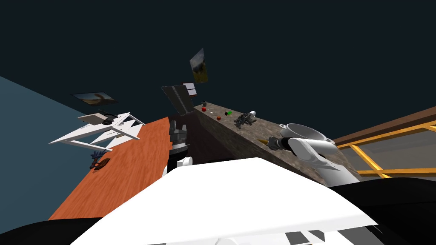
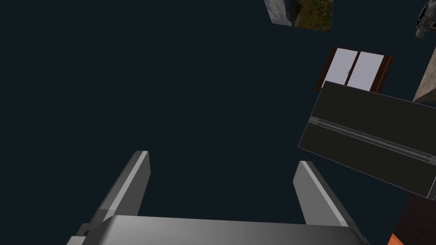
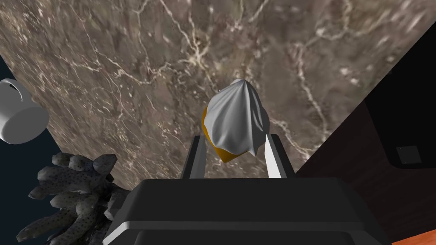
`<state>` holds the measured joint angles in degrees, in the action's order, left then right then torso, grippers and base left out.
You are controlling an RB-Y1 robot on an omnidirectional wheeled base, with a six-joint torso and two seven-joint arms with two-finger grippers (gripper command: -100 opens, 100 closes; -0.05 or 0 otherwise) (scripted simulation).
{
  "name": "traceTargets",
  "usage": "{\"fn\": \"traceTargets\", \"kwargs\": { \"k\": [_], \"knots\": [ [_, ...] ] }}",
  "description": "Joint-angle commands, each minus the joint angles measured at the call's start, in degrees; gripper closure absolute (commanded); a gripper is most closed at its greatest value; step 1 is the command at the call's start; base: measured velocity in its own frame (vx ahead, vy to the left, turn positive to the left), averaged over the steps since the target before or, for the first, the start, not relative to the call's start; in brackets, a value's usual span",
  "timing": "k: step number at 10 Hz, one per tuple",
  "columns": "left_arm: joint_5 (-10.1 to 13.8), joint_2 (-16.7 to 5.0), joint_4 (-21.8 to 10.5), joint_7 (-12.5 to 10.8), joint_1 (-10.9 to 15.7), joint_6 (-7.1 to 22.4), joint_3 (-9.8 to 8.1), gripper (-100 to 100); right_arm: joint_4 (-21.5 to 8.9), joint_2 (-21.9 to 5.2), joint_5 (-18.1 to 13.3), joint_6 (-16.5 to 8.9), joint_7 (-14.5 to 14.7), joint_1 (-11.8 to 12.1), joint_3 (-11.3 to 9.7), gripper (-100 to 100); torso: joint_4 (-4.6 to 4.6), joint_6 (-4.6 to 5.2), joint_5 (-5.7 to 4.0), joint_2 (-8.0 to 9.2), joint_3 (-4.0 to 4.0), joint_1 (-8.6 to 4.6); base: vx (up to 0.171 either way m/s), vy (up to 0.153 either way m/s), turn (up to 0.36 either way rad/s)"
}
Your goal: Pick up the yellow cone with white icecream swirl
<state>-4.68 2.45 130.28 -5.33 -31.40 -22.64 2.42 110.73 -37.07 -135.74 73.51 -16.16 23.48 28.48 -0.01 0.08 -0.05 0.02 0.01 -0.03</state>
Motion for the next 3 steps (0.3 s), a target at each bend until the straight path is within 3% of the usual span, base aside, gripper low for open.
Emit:
{"fn": "traceTargets", "kwargs": {
  "k": [1, 2, 3],
  "knots": [
    [0.0, 0.0, 0.0, 0.0, 0.0, 0.0, 0.0, 0, 1.1, -0.4, 0.3, 1.6, -0.7, -0.2, 0.5, 100, 0.0, 0.0, 0.0, 0.0, 0.0, 0.0, -0.041, 0.01, -0.012],
    [0.0, 0.0, 0.0, 0.0, 0.0, 0.0, 0.0, 0, 0.7, -0.2, 0.3, 0.8, -0.3, 0.0, 0.4, 100, 0.0, 0.0, 0.0, 0.03, 0.02, 0.02, -0.018, 0.004, -0.004],
    [0.0, 0.0, 0.0, 0.0, 0.0, 0.0, 0.0, 0, 0.8, -0.3, 0.3, 1.0, -0.4, 0.0, 0.5, 0, -0.01, -0.01, -0.02, -0.03, -0.02, -0.01, 0.0, 0.0, 0.0]
  ]
}}
